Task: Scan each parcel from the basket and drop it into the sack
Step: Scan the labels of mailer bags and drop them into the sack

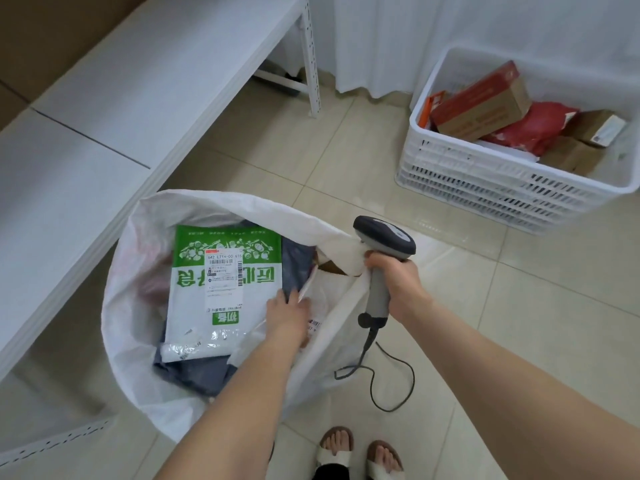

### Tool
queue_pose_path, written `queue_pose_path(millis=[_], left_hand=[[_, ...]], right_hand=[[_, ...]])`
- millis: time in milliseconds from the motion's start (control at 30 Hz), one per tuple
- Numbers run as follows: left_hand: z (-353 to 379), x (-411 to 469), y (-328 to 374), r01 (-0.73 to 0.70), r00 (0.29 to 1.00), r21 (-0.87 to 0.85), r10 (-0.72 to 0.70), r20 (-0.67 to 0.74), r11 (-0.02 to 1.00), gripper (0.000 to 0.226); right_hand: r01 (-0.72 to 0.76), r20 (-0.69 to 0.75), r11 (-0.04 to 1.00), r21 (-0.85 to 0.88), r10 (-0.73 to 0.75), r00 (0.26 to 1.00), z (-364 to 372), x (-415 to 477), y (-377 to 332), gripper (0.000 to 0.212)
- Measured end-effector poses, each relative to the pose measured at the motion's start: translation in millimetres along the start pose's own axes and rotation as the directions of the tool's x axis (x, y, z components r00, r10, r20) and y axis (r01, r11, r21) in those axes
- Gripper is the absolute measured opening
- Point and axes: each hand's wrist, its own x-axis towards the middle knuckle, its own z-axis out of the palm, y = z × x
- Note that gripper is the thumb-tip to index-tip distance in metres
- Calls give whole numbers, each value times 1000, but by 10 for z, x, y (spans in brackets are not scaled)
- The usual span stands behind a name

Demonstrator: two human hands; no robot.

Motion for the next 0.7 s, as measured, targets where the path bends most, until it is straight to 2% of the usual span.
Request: queue_pose_path(millis=[67, 133, 233, 300, 333, 400, 500, 700], left_hand=[[35, 123, 38, 32, 999, 77, -34, 27, 997, 75], [82, 221, 4, 44, 992, 113, -57, 115, 993, 77], [24, 231, -84, 83, 971, -34, -73, 229, 996, 75], [-103, 174, -121, 102, 984, -268, -59, 167, 958, 62], [-180, 135, -148, 113, 990, -409, -67, 127, 905, 55], [-356, 28, -226, 135, 991, -561, -109, 80, 817, 48], [-672, -218, -333, 172, 985, -556, -154, 80, 813, 50], [-1538, -776, -488, 118, 989, -573, -146, -2, 811, 41]], right_hand=[[-14, 12, 999, -33, 15, 1000, -48, 92, 42, 13], [-9, -5, 996, -84, 8, 1000, -95, 176, 77, 9], [-5, -6, 990, -140, 4, 1000, -126, 233, 101, 14], [-15, 20, 987, -159, 18, 1000, -115, 173, 94, 22], [-18, 34, 987, -162, 24, 999, -106, 119, 74, 23], [-20, 57, 986, -166, 29, 998, -91, -18, 9, 22], [-29, 54, 981, -194, 40, 998, -84, -294, -155, 19], [-16, 47, 992, -123, 22, 999, -127, -947, -644, 17]])
